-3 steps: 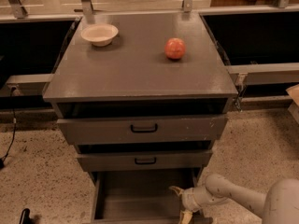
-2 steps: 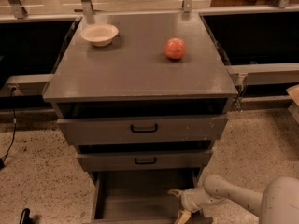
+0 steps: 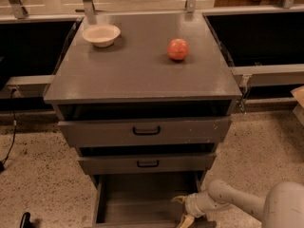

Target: Close bottom drawer

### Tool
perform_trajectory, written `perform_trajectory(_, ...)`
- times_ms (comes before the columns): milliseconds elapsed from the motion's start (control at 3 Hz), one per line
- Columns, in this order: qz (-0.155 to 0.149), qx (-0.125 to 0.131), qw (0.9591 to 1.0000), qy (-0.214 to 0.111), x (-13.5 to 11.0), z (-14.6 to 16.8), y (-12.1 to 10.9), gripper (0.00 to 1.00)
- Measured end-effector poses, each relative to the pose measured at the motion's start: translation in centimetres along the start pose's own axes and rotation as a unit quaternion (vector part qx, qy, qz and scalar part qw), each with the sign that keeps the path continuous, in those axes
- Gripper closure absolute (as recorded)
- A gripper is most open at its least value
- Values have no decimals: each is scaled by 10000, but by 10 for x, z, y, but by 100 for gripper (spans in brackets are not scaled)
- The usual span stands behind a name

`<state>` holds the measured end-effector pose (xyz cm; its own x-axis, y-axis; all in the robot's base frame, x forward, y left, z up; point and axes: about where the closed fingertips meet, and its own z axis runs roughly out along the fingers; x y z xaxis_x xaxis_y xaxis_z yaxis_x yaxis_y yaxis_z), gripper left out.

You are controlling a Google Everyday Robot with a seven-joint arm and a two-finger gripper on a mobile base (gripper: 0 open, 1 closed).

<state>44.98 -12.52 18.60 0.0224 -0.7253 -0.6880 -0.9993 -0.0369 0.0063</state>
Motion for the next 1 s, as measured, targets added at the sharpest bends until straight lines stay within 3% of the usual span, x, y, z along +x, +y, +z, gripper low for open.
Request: perform_trajectory(1000,11,316,9994,-146,-1,-10,-43,29)
